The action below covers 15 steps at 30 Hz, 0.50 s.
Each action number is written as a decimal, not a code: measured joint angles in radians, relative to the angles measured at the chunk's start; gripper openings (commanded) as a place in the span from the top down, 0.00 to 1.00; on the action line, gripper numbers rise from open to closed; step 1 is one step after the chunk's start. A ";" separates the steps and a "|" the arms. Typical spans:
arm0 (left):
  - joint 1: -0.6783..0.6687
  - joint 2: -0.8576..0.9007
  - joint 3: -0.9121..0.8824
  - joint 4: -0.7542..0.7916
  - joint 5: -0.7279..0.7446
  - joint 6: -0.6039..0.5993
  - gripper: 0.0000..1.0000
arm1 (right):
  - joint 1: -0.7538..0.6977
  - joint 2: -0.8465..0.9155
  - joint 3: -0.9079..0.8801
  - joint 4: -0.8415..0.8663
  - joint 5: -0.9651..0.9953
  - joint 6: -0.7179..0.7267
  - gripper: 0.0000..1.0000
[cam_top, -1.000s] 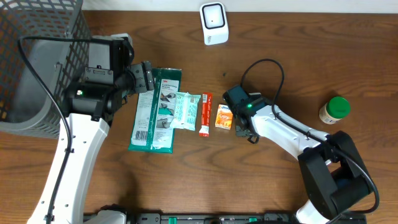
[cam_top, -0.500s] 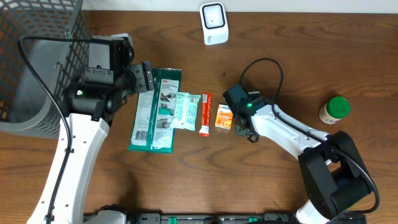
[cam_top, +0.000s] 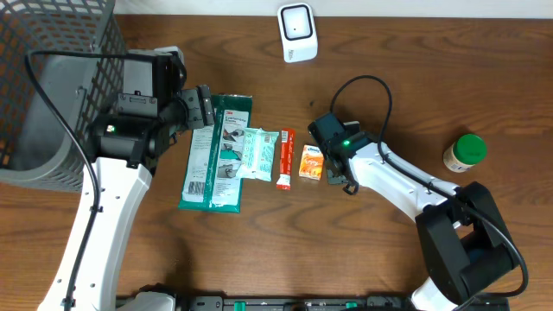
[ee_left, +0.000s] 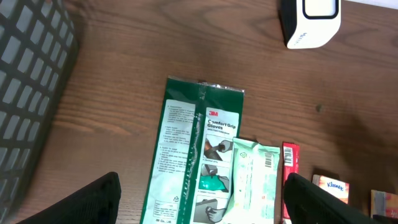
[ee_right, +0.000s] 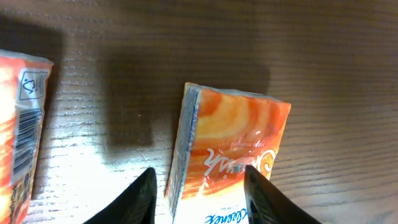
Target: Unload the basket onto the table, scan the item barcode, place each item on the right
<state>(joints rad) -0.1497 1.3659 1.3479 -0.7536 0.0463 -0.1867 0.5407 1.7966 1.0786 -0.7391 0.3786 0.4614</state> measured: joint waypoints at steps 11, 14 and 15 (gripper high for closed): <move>0.000 0.000 0.000 0.000 0.000 0.000 0.16 | 0.000 -0.009 -0.078 0.101 0.031 0.010 0.99; 0.000 0.000 0.000 0.000 0.000 0.000 0.16 | 0.000 -0.017 -0.078 0.099 0.029 0.008 0.99; 0.000 0.000 0.000 0.000 0.000 0.000 0.16 | 0.000 -0.018 -0.076 0.095 0.024 0.008 0.99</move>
<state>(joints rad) -0.1497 1.3659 1.3479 -0.7536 0.0463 -0.1867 0.5407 1.7790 1.0023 -0.6441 0.4023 0.4698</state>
